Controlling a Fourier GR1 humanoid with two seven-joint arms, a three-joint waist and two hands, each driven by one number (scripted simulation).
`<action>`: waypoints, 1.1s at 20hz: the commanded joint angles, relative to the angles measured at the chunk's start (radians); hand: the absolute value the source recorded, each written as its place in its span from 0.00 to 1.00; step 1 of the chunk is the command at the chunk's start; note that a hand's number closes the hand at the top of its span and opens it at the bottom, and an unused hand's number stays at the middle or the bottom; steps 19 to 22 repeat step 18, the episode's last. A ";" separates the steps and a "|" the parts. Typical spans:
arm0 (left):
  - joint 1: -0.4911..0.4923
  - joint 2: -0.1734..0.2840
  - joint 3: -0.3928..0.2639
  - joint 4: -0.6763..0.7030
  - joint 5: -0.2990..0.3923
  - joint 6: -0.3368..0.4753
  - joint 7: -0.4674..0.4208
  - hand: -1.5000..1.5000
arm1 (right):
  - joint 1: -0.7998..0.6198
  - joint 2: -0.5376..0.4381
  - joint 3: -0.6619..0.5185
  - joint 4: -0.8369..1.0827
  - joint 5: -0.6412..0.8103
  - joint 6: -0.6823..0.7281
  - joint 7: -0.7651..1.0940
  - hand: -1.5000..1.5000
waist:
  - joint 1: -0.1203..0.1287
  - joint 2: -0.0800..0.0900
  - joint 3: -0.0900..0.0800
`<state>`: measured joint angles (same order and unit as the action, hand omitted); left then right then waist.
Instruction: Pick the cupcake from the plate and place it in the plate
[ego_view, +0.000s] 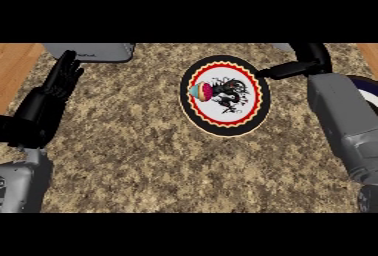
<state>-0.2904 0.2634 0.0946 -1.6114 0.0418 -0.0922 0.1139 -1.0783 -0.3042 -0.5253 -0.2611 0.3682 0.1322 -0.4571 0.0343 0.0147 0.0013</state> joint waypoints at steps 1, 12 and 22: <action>0.009 -0.018 -0.017 0.011 -0.014 0.003 -0.010 0.50 | 0.074 -0.116 -0.008 0.015 -0.010 0.114 -0.099 0.00 | 0.001 0.004 0.001; -0.044 0.028 0.027 0.005 0.021 -0.037 0.030 0.50 | 0.110 -0.283 0.004 0.064 0.004 0.245 -0.175 0.00 | 0.016 0.008 0.002; -0.007 -0.023 -0.017 -0.020 -0.011 -0.006 0.021 0.50 | 0.176 -0.323 0.017 0.058 0.027 0.208 -0.286 0.00 | 0.021 0.009 0.003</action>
